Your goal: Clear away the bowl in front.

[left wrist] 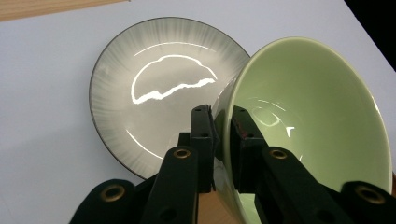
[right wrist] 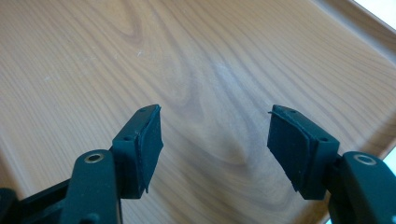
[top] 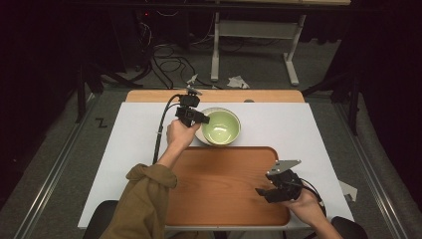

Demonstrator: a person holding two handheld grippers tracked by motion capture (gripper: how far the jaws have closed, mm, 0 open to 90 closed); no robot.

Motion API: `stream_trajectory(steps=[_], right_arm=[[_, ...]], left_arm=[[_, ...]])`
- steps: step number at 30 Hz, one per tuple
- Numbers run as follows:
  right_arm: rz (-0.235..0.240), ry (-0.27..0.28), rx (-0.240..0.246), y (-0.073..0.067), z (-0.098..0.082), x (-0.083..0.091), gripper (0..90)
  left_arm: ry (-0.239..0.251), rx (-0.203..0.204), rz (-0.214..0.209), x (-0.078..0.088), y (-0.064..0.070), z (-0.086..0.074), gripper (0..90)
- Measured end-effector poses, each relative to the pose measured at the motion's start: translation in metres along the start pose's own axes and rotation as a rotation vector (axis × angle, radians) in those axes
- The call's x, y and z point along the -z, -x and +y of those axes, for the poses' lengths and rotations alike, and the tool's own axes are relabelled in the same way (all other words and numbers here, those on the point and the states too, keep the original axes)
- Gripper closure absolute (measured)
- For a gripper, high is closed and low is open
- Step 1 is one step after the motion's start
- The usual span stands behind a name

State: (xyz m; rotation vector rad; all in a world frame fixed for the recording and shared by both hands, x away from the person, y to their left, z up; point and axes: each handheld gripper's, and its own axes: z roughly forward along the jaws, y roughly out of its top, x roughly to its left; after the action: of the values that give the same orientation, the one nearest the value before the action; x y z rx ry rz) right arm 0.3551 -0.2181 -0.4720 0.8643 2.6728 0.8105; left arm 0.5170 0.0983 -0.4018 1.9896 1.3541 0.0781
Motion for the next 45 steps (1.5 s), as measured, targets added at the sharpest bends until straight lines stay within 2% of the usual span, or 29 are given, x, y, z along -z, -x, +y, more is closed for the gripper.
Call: stream_trajectory(steps=[20, 28, 45], right_arm=[[0.001, 0.003, -0.004, -0.001, 0.0, 0.001, 35.6], [0.001, 0.004, -0.002, 0.0, 0.0, 0.001, 35.6], [0.0, 0.002, -0.005, 0.0, 0.0, 0.001, 35.6]], left_arm=[[-0.004, -0.125, -0.083, 0.026, 0.031, -0.011, 81.7], [0.01, -0.151, -0.116, 0.033, 0.04, -0.019, 81.6], [-0.012, -0.198, -0.174, 0.041, 0.053, -0.036, 81.6]])
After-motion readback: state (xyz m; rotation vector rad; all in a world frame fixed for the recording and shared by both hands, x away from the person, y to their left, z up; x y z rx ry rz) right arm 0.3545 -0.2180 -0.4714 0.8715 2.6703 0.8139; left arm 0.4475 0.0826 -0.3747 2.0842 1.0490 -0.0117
